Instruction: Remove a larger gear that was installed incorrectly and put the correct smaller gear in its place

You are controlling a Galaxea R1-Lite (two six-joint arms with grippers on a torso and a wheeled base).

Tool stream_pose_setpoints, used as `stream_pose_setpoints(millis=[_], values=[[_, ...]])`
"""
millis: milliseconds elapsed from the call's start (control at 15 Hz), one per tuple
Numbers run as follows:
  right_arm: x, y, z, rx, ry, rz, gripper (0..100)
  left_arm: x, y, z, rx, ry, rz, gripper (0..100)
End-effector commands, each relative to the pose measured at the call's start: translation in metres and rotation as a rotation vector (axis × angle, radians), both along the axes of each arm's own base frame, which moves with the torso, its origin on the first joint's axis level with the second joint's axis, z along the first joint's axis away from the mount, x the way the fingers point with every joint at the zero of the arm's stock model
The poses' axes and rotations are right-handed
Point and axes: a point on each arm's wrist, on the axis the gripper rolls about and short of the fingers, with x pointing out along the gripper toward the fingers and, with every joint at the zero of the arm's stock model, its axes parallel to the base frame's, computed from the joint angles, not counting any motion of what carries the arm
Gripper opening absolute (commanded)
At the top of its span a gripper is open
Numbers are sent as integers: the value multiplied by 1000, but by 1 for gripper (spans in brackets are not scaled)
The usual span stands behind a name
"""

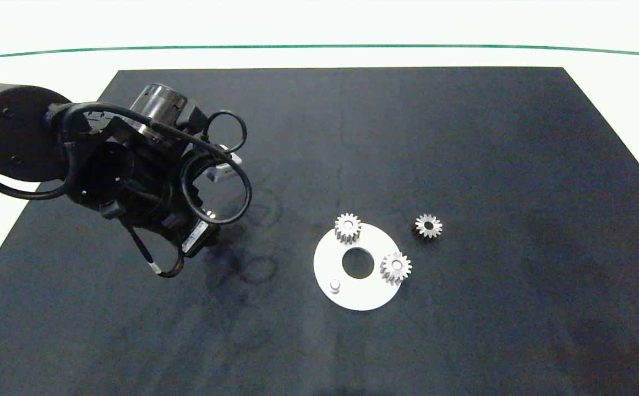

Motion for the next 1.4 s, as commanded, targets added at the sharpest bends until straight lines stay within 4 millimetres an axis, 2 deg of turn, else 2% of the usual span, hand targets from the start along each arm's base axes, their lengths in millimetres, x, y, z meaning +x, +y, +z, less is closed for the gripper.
stream_pose_setpoints(millis=[67,533,600,867,1067,1267,1400], values=[[0,0,0,0,1,0,100,7,6,-10,8,38,21,34],[-1,0,-2,2,5,-5,100,7,6,-19,-2,53,11,34],[-1,-1,-2,0,4,-11,100,8,6,-22,-6,41,15,100],[-1,-1,-5,1,13,-11,100,4,8,-22,-6,46,14,100],[-1,-1,-6,1,19,-11,100,-4,13,-12,-19,17,17,100],[5,0,-3,-7,25,2,100,-32,20,16,-50,-65,4,100],[18,-1,4,-15,39,8,100,-57,25,34,-68,-104,-19,100]])
